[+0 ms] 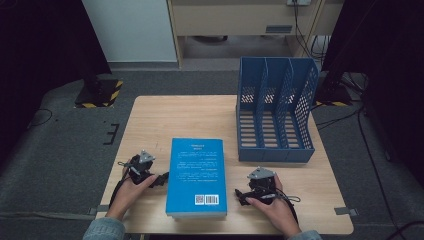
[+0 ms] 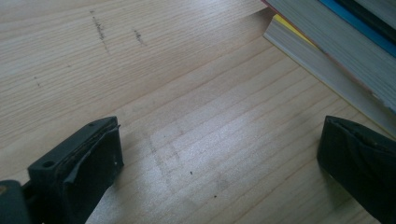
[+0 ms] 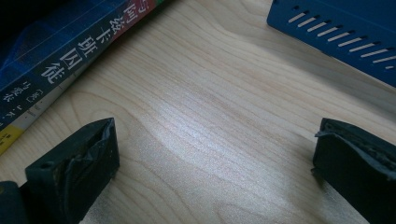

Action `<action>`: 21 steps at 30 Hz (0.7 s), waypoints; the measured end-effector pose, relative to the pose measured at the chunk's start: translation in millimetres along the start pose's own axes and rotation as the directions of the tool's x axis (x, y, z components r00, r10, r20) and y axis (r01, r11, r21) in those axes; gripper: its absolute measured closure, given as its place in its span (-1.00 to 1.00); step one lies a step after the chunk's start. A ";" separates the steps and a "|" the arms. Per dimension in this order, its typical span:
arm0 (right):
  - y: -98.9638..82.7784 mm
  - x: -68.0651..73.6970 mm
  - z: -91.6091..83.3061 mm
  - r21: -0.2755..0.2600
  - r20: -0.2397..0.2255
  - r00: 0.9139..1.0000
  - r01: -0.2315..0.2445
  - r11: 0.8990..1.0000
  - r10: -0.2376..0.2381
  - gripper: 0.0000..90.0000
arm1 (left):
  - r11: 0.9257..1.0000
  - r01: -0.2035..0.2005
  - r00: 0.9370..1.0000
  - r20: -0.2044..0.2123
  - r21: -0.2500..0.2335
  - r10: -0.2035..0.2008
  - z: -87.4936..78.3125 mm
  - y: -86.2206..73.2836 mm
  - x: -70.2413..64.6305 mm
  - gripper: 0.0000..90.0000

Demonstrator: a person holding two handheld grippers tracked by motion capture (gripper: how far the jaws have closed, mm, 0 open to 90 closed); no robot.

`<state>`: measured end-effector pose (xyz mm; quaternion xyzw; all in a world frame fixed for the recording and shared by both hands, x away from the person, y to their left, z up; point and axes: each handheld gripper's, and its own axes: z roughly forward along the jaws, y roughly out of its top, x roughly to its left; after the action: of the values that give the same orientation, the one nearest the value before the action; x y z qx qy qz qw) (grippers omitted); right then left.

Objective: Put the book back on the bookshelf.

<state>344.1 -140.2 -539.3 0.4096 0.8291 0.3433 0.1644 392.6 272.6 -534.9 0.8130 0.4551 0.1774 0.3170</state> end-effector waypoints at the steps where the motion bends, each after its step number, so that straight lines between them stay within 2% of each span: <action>1: 0.0 0.0 0.0 0.000 0.001 1.000 0.000 1.000 0.000 -0.98 | 1.000 -0.003 1.000 0.003 0.002 0.003 0.2 0.5 -0.4 -1.00; 7: 0.0 -0.1 0.0 0.000 0.000 1.000 0.000 1.000 0.000 -0.98 | 1.000 -0.017 1.000 0.019 0.008 0.017 0.1 1.3 -3.5 -1.00; 9: 0.0 -0.1 -0.1 0.001 0.002 1.000 -0.003 1.000 0.003 -0.98 | 0.999 -0.035 0.999 0.027 0.003 0.035 -0.5 1.5 -4.7 -0.99; 12: 0.0 0.6 -0.1 0.001 0.008 1.000 -0.013 1.000 0.013 -0.98 | 0.999 -0.034 0.999 0.032 0.002 0.033 -1.5 1.3 -4.3 -0.94; 15: 0.0 0.8 -0.1 0.001 0.011 1.000 -0.017 1.000 0.017 -0.98 | 1.000 -0.022 0.999 0.043 0.008 0.021 -4.7 0.3 -2.7 -0.94; 16: 0.2 0.5 0.0 0.001 0.010 1.000 -0.014 1.000 0.014 -0.99 | 1.000 0.006 0.999 0.048 0.006 -0.006 -9.2 0.2 -1.0 -0.94; 17: 0.2 0.5 0.0 0.001 0.010 1.000 -0.014 1.000 0.014 -0.99 | 1.000 0.006 0.999 0.048 0.006 -0.006 -9.2 0.2 -1.0 -0.93; 18: 0.1 0.1 -0.1 0.003 0.005 1.000 -0.010 1.000 0.010 -0.98 | 0.999 0.041 0.998 0.054 -0.012 -0.041 -14.8 1.3 1.2 -0.93; 21: -1.1 -0.7 -2.3 0.008 -0.014 1.000 0.000 1.000 0.000 -0.98 | 0.998 0.060 0.996 0.068 -0.033 -0.057 -20.3 3.2 2.3 -0.92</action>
<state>342.6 -142.2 -538.5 0.4079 0.8315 0.3427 0.1571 384.2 280.5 -517.8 0.7992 0.4646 0.1485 0.3514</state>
